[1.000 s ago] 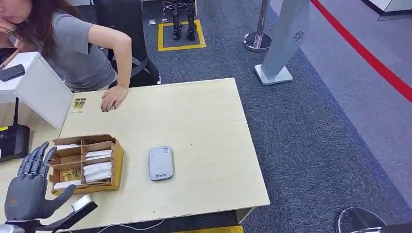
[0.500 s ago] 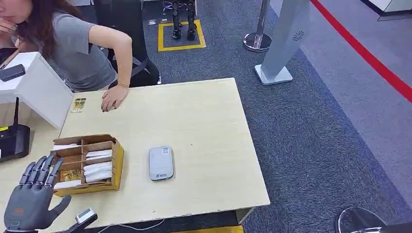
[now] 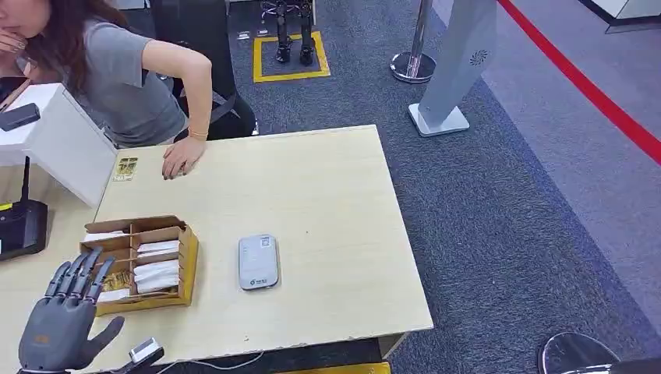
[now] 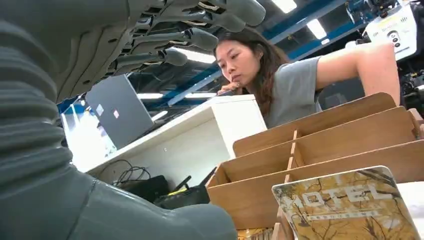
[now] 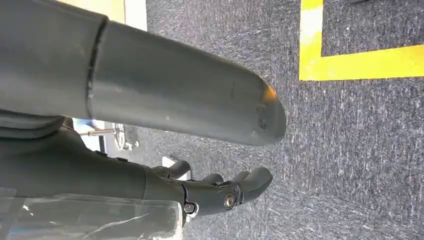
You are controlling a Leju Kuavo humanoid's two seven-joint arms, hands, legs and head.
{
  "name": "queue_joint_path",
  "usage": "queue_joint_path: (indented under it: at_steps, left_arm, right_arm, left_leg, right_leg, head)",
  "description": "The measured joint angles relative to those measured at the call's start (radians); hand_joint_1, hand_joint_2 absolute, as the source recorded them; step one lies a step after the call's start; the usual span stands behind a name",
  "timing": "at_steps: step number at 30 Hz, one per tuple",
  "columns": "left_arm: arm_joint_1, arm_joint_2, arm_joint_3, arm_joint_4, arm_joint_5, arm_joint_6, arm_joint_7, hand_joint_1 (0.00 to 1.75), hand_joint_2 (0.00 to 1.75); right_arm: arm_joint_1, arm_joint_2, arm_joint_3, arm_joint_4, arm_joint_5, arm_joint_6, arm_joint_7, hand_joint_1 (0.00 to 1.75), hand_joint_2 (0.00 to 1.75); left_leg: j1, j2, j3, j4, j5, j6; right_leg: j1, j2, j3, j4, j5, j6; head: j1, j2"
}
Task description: Pass the card to the sensor for recognition and then transmit it.
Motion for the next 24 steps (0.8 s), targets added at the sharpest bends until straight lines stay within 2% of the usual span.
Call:
queue_joint_path:
  at_steps: [9,24]
  left_arm:
    - [-0.016,-0.001,-0.027,0.022,0.008,0.007,0.003,0.0,1.75]
    - [-0.053,-0.04,-0.059,0.106,-0.017,0.021,0.032,0.0,1.75]
  right_arm:
    - [-0.001,-0.004,0.0,0.0,0.011,-0.002,0.0,0.0,0.0]
    - [-0.003,-0.018,0.002,-0.001,0.027,-0.005,-0.008,0.0,0.0]
  left_leg:
    - [0.0,0.0,0.0,0.0,0.0,0.0]
    - [0.0,0.0,0.0,0.0,0.0,0.0]
  right_leg:
    - [0.0,0.0,0.0,0.0,0.0,0.0]
    - [0.0,0.0,0.0,0.0,0.0,0.0]
  head:
    - [0.0,0.0]
    - [0.0,0.0]
